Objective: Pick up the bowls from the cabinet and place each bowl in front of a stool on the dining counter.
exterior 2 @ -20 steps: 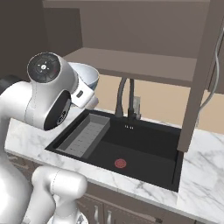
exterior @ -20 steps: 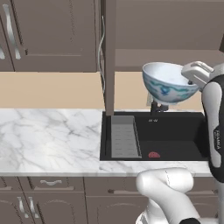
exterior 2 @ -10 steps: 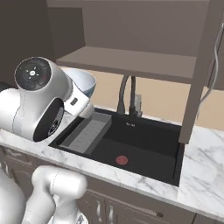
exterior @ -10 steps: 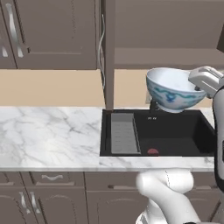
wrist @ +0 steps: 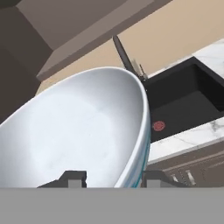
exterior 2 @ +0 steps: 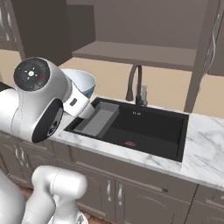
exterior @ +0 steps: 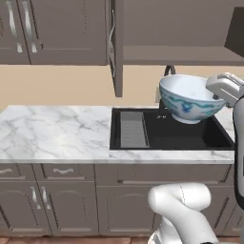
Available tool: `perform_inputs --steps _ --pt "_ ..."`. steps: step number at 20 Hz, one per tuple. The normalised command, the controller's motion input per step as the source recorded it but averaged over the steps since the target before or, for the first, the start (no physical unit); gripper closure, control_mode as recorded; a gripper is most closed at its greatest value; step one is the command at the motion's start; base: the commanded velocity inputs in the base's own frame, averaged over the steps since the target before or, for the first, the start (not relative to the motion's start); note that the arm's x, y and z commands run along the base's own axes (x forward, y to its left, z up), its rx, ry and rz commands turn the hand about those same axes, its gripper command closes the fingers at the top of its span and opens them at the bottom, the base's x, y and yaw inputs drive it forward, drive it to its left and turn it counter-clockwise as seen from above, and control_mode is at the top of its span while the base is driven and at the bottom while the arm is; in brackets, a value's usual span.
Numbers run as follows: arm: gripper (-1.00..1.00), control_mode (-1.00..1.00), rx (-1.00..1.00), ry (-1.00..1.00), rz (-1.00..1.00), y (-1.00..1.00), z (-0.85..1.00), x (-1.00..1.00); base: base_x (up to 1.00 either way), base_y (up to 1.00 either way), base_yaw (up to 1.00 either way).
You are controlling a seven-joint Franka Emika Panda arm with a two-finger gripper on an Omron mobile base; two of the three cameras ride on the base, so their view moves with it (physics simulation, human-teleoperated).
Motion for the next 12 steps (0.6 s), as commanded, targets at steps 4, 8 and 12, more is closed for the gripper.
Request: perform_inputs --steps 4,8,12 --pt "1.00 1.00 0.00 0.00 0.00 0.00 0.00 0.00 -0.51 0.25 0.00" --pt "1.00 1.00 0.00 0.00 0.00 0.00 0.00 0.00 -0.32 0.54 0.00" --pt "1.00 1.00 0.00 0.00 0.00 0.00 0.00 0.00 -0.44 0.53 0.00"
